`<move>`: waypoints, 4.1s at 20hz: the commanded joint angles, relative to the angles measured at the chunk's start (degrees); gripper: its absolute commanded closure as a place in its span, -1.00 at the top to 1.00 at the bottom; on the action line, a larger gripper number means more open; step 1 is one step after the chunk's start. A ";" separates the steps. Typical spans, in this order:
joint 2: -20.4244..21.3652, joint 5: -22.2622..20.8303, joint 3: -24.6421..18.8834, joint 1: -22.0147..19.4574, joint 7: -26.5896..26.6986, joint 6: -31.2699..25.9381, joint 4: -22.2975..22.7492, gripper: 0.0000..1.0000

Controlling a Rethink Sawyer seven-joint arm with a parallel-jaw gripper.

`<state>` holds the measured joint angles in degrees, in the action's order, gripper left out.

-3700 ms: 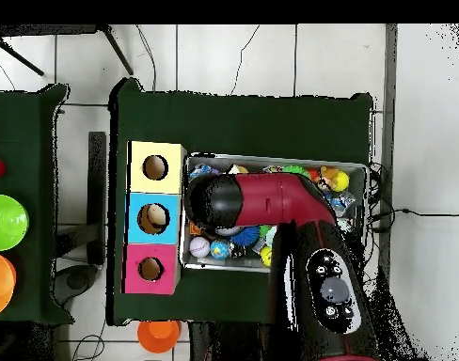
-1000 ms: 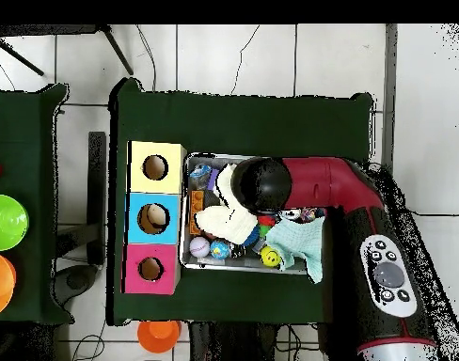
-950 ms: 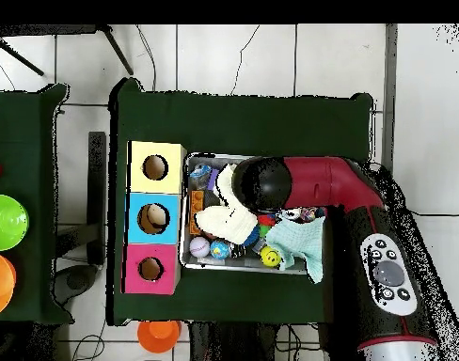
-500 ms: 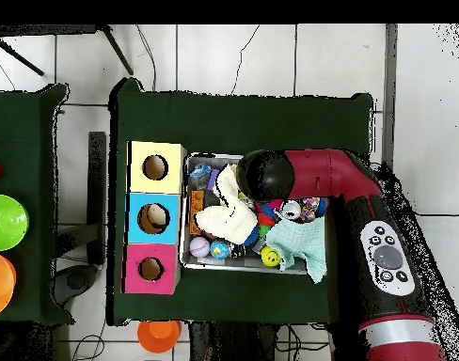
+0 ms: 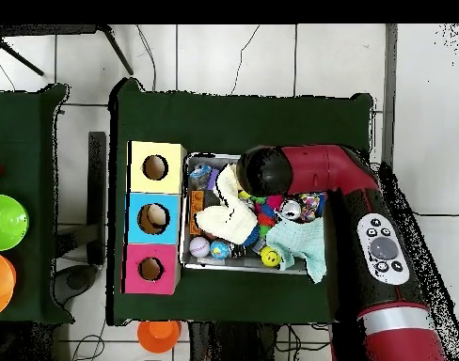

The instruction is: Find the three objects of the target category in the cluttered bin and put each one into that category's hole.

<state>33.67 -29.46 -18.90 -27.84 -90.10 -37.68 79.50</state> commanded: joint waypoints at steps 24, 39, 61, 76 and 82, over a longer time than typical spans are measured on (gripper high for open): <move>-8.76 -4.96 -1.79 0.20 10.72 -7.33 -5.15 1.00; -11.17 -5.87 -0.16 0.68 10.31 -10.06 -5.69 1.00; -12.52 -13.03 1.11 1.32 7.80 -4.34 -8.86 1.00; -20.39 -13.63 0.92 1.07 9.71 -10.33 -14.60 1.00; -20.49 -14.84 2.32 1.90 9.01 -10.96 -15.14 1.00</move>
<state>17.64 -39.51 -18.53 -26.28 -90.11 -44.38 66.92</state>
